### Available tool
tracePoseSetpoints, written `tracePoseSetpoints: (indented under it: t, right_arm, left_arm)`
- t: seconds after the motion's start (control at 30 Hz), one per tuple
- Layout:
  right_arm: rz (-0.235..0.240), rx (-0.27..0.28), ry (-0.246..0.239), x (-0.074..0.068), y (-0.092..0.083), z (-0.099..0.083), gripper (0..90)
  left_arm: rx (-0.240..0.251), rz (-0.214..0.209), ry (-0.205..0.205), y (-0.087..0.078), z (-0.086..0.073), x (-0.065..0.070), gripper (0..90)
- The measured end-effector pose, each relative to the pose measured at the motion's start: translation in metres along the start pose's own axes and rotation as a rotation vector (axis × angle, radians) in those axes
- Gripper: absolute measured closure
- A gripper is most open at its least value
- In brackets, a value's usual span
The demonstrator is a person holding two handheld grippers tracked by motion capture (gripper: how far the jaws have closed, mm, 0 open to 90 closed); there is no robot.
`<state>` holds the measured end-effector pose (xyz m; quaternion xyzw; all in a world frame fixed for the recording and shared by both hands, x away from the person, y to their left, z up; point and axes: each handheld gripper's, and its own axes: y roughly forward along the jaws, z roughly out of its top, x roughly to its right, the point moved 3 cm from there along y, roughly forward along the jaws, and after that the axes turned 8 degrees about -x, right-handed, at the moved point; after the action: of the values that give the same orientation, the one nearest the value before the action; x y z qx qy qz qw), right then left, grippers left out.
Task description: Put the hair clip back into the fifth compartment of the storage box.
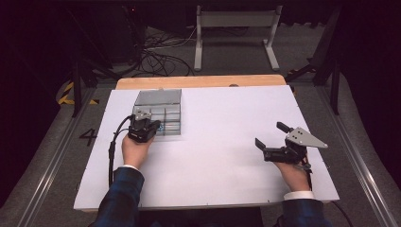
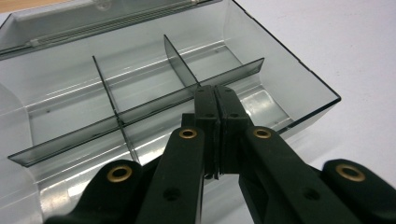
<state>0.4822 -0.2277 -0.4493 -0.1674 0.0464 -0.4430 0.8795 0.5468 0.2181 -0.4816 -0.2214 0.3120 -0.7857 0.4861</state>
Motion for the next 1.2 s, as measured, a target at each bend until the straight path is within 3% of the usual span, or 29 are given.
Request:
tracePoseSetpoints:
  t: [0.3, 0.53, 1.2]
  right_arm:
    - [0.001, -0.002, -0.001, 0.0001, 0.0001, -0.0001, 0.3]
    - [0.002, -0.003, -0.002, -0.0003, 0.0004, -0.0002, 0.3]
    - [0.003, -0.004, 0.001, -0.0004, 0.0008, -0.0006, 0.3]
  left_arm:
    - [-0.021, -0.007, 0.002, 0.0037, -0.001, 0.0008, 83.6]
    - [-0.006, 0.003, -0.014, 0.0015, -0.0004, -0.0006, 74.9]
    - [0.043, 0.013, 0.002, -0.002, 0.0028, 0.0036, 54.0]
